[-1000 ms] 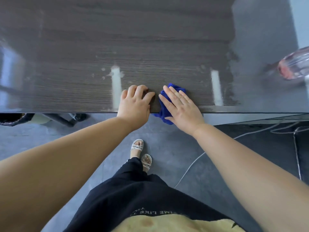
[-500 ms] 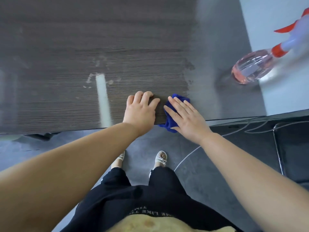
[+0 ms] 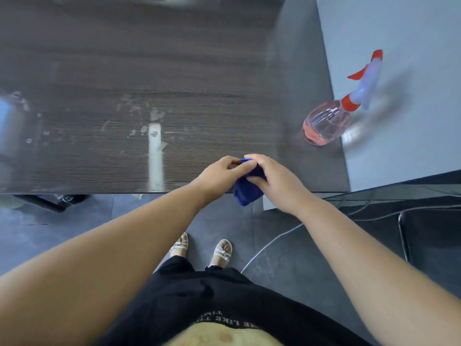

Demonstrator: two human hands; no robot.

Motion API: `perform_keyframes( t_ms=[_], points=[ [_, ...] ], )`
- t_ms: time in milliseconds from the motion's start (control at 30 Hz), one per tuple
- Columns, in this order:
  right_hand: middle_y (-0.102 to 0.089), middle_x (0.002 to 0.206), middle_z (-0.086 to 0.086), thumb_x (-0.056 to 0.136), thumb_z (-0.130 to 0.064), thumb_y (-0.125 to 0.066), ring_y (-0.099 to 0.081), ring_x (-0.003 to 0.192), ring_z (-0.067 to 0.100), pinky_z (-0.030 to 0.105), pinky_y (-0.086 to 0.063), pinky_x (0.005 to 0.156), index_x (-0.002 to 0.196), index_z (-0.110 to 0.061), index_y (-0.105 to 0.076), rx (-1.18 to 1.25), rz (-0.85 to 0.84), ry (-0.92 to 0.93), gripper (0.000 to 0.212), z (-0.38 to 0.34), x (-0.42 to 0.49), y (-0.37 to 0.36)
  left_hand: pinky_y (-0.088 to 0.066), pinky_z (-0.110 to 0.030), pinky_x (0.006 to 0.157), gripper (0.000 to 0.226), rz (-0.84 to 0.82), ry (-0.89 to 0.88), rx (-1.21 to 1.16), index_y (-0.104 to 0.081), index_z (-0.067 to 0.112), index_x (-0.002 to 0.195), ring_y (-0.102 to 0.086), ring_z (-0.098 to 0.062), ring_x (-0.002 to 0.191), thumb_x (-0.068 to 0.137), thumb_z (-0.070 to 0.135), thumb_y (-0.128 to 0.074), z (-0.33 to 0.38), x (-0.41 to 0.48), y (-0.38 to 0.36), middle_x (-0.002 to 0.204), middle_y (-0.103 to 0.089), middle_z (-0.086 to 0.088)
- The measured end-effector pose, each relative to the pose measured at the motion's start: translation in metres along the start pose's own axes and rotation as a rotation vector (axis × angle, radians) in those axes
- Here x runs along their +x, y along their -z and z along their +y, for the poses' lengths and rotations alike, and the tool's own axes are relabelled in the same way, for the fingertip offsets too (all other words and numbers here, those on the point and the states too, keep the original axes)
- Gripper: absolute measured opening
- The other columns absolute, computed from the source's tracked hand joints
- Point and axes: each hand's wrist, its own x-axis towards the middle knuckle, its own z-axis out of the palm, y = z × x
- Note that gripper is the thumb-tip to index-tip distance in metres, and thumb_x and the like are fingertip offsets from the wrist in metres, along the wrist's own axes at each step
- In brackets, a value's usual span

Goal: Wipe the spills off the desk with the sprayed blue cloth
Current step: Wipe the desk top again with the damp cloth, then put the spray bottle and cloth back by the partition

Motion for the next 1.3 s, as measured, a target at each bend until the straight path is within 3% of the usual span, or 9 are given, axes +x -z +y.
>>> perform_keyframes(
  t_ms=[200,400,500,600,667,800,967,1100,1300],
  points=[
    [-0.047,0.131,-0.008,0.086,-0.017,-0.067,-0.044,0.12,0.003,0.001,-0.03,0.091,0.131,-0.026,-0.053,0.314,0.1,-0.049,0.047,-0.024,0.017,0.039,-0.05,-0.029,0.088,0.057,0.04,-0.052,-0.027,-0.064,0.017,0.106,-0.065,-0.015,0.095,0.064,0.054,-0.078,0.035,0.01,0.027,0.101,-0.071,0.001],
    [-0.05,0.133,0.002,0.088,0.0,-0.055,-0.052,0.116,0.016,0.031,-0.046,0.085,0.118,-0.017,-0.059,1.153,0.32,-0.446,0.035,-0.016,0.035,0.04,-0.044,-0.006,0.054,0.013,0.099,-0.111,-0.044,-0.067,0.017,0.098,-0.057,-0.004,0.068,0.086,0.022,-0.068,0.056,0.032,0.035,0.079,-0.065,0.007],
    [-0.04,0.143,0.014,0.09,-0.015,-0.061,-0.047,0.122,0.028,0.042,-0.051,0.08,0.128,-0.013,-0.051,1.503,0.497,-0.866,0.039,-0.013,0.039,0.034,-0.049,-0.015,0.067,0.016,0.114,-0.119,-0.071,-0.067,0.018,0.101,-0.06,-0.01,0.079,0.086,0.021,-0.069,0.064,0.041,0.039,0.091,-0.068,0.003],
    [-0.05,0.135,0.02,0.085,-0.046,-0.062,-0.053,0.119,0.036,0.051,-0.05,0.082,0.136,-0.003,-0.042,1.83,0.21,-0.947,0.069,-0.02,0.045,0.028,-0.05,-0.025,0.085,0.027,0.115,-0.147,-0.076,-0.066,0.016,0.11,-0.062,-0.012,0.091,0.085,0.024,-0.07,0.075,0.052,0.048,0.104,-0.068,0.0],
    [-0.063,0.121,0.017,0.086,-0.054,-0.057,-0.062,0.107,0.032,0.048,-0.051,0.086,0.128,-0.003,-0.051,1.85,0.136,-0.863,0.066,-0.026,0.051,0.029,-0.05,-0.027,0.086,0.022,0.067,-0.161,-0.075,-0.067,0.018,0.107,-0.063,-0.012,0.091,0.086,0.024,-0.068,0.08,0.053,0.053,0.102,-0.069,0.0],
    [-0.066,0.116,0.011,0.097,-0.021,-0.05,-0.066,0.099,0.025,0.039,-0.057,0.076,0.132,-0.012,-0.052,1.663,0.447,-0.695,0.036,-0.02,0.065,0.03,-0.051,-0.028,0.077,0.018,-0.005,-0.087,0.1,-0.068,0.018,0.099,-0.063,-0.014,0.086,0.09,0.032,-0.062,0.078,0.058,0.058,0.091,-0.069,0.002],
    [-0.066,0.114,0.001,0.093,-0.004,-0.053,-0.062,0.108,0.021,0.044,-0.05,0.094,0.116,-0.023,-0.058,1.232,0.61,-0.705,0.03,0.008,0.033,0.033,-0.04,-0.024,0.085,0.051,-0.014,-0.09,0.409,-0.048,0.021,0.128,-0.052,-0.013,0.108,0.085,0.044,-0.064,0.092,0.079,0.036,0.116,-0.055,0.007],
    [-0.067,0.103,0.003,0.093,-0.006,-0.053,-0.064,0.093,0.021,0.036,-0.053,0.077,0.119,-0.015,-0.056,1.236,0.735,-0.83,0.028,0.032,0.004,0.041,-0.036,-0.039,0.107,0.095,-0.138,-0.257,0.495,-0.026,0.023,0.145,-0.036,-0.022,0.132,0.069,0.042,-0.079,0.121,0.108,-0.023,0.142,-0.037,-0.003],
    [-0.067,0.098,0.002,0.094,-0.006,-0.051,-0.064,0.086,0.016,0.028,-0.051,0.068,0.102,-0.02,-0.061,1.184,0.733,-0.835,0.019,0.058,-0.009,0.046,-0.041,-0.039,0.102,0.106,-0.088,-0.296,0.429,-0.019,0.024,0.147,-0.039,-0.025,0.127,0.063,0.035,-0.082,0.131,0.149,-0.086,0.142,-0.035,-0.002]
  ],
)
